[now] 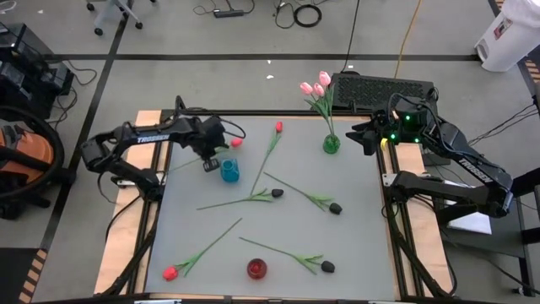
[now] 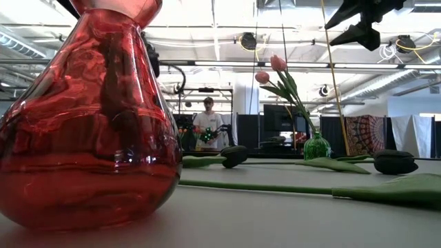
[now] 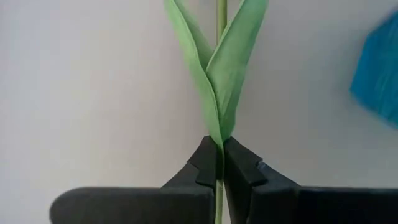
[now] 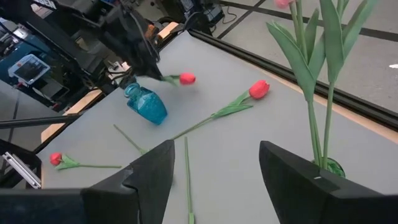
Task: Sort flowers into vase by color
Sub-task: Put the top left red flower into the blue vase
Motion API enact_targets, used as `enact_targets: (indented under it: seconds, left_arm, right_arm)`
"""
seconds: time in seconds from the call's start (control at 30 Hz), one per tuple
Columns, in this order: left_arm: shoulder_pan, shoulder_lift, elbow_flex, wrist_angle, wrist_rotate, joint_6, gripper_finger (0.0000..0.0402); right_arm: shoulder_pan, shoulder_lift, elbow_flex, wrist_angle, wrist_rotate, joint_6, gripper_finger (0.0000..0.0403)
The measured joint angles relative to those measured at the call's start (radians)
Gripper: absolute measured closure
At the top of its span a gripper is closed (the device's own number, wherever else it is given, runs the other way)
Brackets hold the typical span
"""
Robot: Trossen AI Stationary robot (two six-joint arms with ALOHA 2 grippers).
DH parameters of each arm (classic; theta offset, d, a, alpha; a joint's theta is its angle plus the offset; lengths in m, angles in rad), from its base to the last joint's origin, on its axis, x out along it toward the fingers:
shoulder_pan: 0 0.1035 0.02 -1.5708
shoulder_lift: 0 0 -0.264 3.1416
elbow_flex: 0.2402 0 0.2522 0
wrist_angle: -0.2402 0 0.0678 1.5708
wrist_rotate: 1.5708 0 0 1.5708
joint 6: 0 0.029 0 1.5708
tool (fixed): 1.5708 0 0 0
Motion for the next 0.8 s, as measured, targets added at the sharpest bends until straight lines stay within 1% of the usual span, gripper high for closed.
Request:
enact_targets:
  seconds: [0.17,0.37,0.47,0.67,0.8]
  left_arm:
    - [0.031,-0.07,0.047,-0.002,-0.04,-0.032,0.039]
    - [0.065,-0.148,0.12,-0.005,-0.05,-0.036,0.039]
    - [0.075,-0.182,0.166,0.001,-0.06,-0.076,0.0391]
    - [0.078,-0.26,0.247,0.061,-0.066,-0.128,0.0391]
    - [0.075,-0.327,0.277,0.145,-0.065,-0.167,0.039]
  right_arm:
    - [0.0,0.0,0.0,0.0,0.0,-0.003,0.0177]
    - [0.0,0.0,0.0,0.0,0.0,-0.004,0.0177]
    - [0.0,0.0,0.0,0.0,0.0,-0.006,0.0177]
    - [0.0,0.0,0.0,0.0,0.0,-0.023,0.0177]
    - [0.0,0.0,0.0,0.0,0.0,-0.023,0.0177]
